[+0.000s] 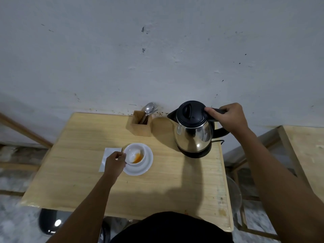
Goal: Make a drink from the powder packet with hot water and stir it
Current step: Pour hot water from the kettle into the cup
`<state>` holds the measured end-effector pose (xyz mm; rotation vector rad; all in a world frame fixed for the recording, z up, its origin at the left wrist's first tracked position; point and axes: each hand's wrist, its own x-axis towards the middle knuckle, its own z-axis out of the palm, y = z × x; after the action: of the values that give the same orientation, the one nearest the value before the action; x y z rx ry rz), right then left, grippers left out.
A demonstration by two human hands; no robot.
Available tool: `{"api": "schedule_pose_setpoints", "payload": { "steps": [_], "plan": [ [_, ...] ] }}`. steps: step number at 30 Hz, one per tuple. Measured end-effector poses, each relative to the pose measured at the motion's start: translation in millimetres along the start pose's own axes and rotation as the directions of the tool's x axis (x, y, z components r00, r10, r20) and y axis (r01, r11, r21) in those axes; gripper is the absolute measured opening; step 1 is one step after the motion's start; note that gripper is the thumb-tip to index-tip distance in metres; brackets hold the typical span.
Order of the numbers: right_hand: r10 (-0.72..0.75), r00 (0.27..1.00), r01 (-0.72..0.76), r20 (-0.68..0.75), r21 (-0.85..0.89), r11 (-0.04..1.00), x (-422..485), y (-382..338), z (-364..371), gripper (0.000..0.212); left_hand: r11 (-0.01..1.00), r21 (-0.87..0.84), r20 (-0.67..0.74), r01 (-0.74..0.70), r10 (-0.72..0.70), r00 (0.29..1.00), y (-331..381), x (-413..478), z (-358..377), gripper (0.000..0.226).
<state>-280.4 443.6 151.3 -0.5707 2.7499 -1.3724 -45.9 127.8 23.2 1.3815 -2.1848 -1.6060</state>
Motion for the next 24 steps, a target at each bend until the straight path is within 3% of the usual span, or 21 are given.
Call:
{"api": "schedule_pose_setpoints", "payload": {
  "steps": [6, 16, 21, 24],
  "plan": [
    [-0.014, 0.995, 0.033, 0.101, -0.187, 0.982, 2.6, -49.1, 9.1, 0.086, 0.999, -0.044, 0.087, -0.006, 0.010, 0.996, -2.9, 0.2, -9.5, 0.013],
    [0.059, 0.959, 0.079, 0.278, -0.459, 0.885, -8.8, -121.7, 47.3, 0.081, 0.998, -0.035, 0.184, -0.043, 0.049, 0.982, -8.3, 10.2, -19.7, 0.006],
    [0.070, 0.933, 0.147, 0.352, -0.553, 0.820, -13.2, -140.3, 67.2, 0.075, 0.995, -0.069, 0.240, -0.068, 0.082, 0.967, -8.2, 12.3, -23.9, 0.026],
    [0.058, 0.914, 0.190, 0.402, -0.551, 0.813, -14.4, -148.9, 76.0, 0.056, 0.994, -0.067, 0.273, -0.087, 0.102, 0.957, -8.6, 13.9, -27.1, 0.030]
  ]
}}
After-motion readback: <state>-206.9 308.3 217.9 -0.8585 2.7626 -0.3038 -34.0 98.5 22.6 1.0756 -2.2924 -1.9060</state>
